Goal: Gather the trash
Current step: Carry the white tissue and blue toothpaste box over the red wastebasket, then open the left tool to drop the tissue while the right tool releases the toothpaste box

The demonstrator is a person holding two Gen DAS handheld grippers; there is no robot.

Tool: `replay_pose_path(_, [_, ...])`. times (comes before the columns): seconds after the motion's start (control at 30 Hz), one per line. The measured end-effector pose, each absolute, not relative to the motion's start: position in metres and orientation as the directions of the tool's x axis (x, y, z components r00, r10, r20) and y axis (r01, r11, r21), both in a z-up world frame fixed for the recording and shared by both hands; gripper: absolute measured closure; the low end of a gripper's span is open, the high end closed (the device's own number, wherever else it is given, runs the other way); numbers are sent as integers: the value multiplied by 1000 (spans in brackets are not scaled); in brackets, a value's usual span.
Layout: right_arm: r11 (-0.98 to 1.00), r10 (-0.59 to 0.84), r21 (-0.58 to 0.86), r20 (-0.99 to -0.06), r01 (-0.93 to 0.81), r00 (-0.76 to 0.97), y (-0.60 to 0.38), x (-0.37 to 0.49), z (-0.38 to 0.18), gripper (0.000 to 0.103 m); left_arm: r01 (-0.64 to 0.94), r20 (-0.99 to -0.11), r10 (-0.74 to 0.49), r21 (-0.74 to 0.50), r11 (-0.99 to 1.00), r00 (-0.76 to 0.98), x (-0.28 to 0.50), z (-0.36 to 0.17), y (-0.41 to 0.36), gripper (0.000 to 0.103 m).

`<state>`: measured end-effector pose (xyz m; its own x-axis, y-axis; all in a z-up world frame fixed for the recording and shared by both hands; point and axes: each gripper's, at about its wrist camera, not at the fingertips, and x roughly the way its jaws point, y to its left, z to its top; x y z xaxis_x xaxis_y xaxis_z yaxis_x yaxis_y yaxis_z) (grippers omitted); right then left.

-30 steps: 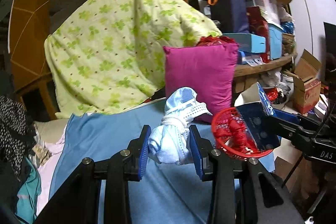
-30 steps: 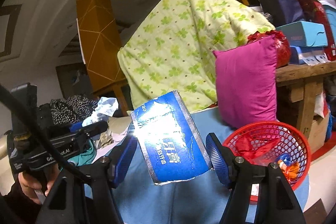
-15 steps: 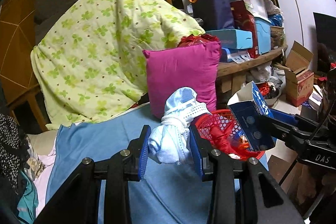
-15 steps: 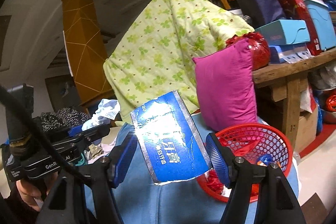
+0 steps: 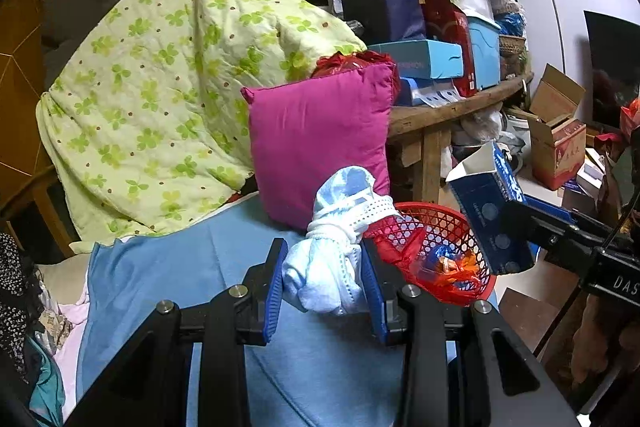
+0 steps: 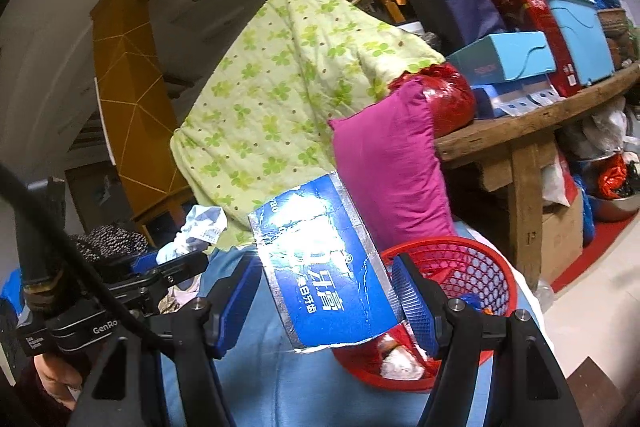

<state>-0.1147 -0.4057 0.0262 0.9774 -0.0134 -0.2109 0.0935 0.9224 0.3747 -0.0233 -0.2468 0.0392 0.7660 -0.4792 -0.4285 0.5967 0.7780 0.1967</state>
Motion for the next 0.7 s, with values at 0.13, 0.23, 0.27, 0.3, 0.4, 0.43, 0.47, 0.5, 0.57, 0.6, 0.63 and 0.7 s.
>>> replay_pose_path(0.13, [916, -32, 385, -214, 115, 976, -416, -116, 24, 32, 609, -446, -484, 192, 770, 753, -20, 34, -255, 64])
replay_pose_path(0.23, [912, -52, 387, -219, 136, 974, -423, -117, 21, 32, 616, -458, -485, 193, 764, 745, -17, 31, -261, 64])
replay_pose_path(0.27, [911, -60, 388, -220, 143, 974, -426, -118, 20, 32, 620, -464, -487, 190, 761, 740, -15, 29, -263, 64])
replay_pose_path(0.3, [908, -68, 391, -222, 153, 973, -429, -119, 18, 32, 625, -471, -489, 187, 758, 734, -14, 27, -265, 64])
replay_pose_path(0.4, [897, -103, 398, -231, 190, 968, -441, -122, 15, 32, 634, -488, -491, 181, 752, 722, -9, 22, -271, 64])
replay_pose_path(0.43, [891, -116, 404, -234, 205, 965, -446, -124, 13, 32, 641, -496, -496, 174, 748, 713, -7, 21, -272, 64])
replay_pose_path(0.47, [887, -123, 410, -236, 214, 964, -450, -125, 12, 32, 653, -503, -507, 163, 740, 700, -5, 19, -275, 64])
replay_pose_path(0.5, [879, -133, 420, -239, 226, 962, -455, -127, 10, 32, 658, -508, -511, 159, 736, 694, -4, 17, -276, 64])
replay_pose_path(0.57, [867, -152, 432, -247, 249, 957, -464, -129, 7, 32, 661, -516, -508, 161, 733, 690, -1, 14, -281, 64])
replay_pose_path(0.6, [860, -162, 438, -252, 262, 954, -469, -131, 6, 32, 667, -523, -512, 156, 728, 682, 1, 12, -284, 64])
replay_pose_path(0.63, [855, -171, 442, -255, 272, 952, -473, -132, 4, 32, 675, -529, -519, 148, 723, 671, 2, 10, -286, 64])
replay_pose_path(0.7, [840, -184, 459, -260, 289, 948, -482, -135, 1, 32, 687, -542, -527, 136, 714, 654, 5, 6, -292, 64])
